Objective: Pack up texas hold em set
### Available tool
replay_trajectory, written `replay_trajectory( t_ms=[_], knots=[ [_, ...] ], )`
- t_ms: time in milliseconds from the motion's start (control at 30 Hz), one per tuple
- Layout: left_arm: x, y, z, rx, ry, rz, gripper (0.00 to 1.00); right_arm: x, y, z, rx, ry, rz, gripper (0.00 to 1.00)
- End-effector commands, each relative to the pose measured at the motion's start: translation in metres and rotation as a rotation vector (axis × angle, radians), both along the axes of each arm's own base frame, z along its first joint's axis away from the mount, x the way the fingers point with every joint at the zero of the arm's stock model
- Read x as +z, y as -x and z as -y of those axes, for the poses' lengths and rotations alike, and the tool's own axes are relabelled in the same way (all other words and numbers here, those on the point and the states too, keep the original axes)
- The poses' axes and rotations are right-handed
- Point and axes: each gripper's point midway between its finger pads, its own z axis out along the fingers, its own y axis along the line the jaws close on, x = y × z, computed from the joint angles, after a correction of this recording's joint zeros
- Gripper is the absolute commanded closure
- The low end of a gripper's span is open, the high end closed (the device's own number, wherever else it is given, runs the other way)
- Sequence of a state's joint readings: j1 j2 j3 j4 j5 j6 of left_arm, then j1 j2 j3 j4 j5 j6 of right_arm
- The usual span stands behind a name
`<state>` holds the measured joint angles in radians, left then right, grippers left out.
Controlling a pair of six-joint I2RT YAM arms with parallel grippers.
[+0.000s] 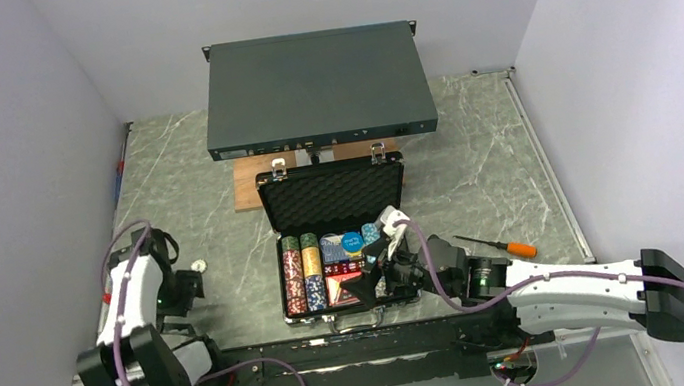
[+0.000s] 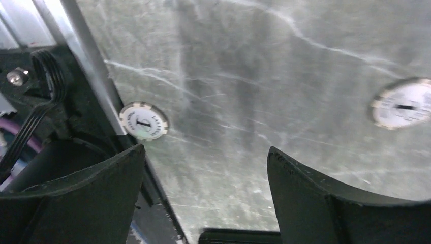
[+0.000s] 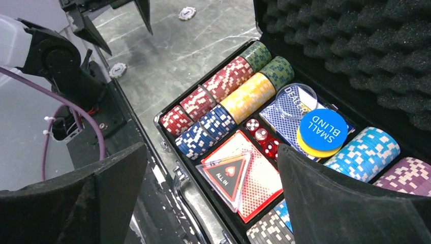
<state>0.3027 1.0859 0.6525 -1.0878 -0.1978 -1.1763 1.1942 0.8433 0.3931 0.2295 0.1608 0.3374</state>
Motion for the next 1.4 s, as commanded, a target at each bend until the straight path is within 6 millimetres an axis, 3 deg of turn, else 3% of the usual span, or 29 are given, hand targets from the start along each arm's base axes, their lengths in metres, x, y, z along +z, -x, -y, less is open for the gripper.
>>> replay_trajectory(
  t_ms=[0, 133, 267, 333, 533, 733, 1000, 1133, 1267, 1367],
  knots=[
    [-0.006, 0.036, 0.016, 0.067, 0.05, -0.204, 0.11, 0.016, -0.004, 0.0, -0.033, -0.064, 0.065, 0.0],
    [-0.03, 0.032, 0.041, 0.171, 0.148, -0.078, 0.16, 0.016, -0.003, 0.0, -0.037, -0.064, 0.069, 0.0],
    [-0.042, 0.038, 0.032, 0.271, 0.074, 0.0, 0.15, 0.014, -0.003, 0.0, -0.037, -0.055, 0.063, 0.0],
    [-0.043, 0.04, 0.022, 0.284, 0.013, 0.037, 0.15, 0.014, -0.003, 0.001, -0.04, -0.053, 0.064, 0.0],
    [-0.027, 0.014, -0.003, 0.154, -0.103, 0.156, 0.15, 0.014, -0.004, 0.001, -0.042, -0.052, 0.061, 0.0],
    [-0.006, 0.032, -0.009, 0.125, -0.125, -0.009, 0.03, 0.013, -0.005, 0.001, -0.049, -0.054, 0.063, 0.0],
    [-0.015, 0.039, -0.018, 0.147, -0.161, -0.053, 0.0, 0.011, -0.005, 0.002, -0.053, -0.046, 0.063, 0.0],
    [-0.013, 0.029, -0.03, 0.158, -0.196, -0.003, 0.02, 0.012, -0.005, 0.002, -0.054, -0.047, 0.063, 0.0],
    [-0.026, 0.014, -0.015, 0.201, -0.124, 0.166, 0.12, 0.012, -0.007, 0.003, -0.063, -0.041, 0.065, 0.0],
    [-0.035, 0.021, -0.009, 0.263, -0.109, 0.195, 0.13, 0.012, -0.007, 0.003, -0.064, -0.043, 0.065, 0.0]
  ],
)
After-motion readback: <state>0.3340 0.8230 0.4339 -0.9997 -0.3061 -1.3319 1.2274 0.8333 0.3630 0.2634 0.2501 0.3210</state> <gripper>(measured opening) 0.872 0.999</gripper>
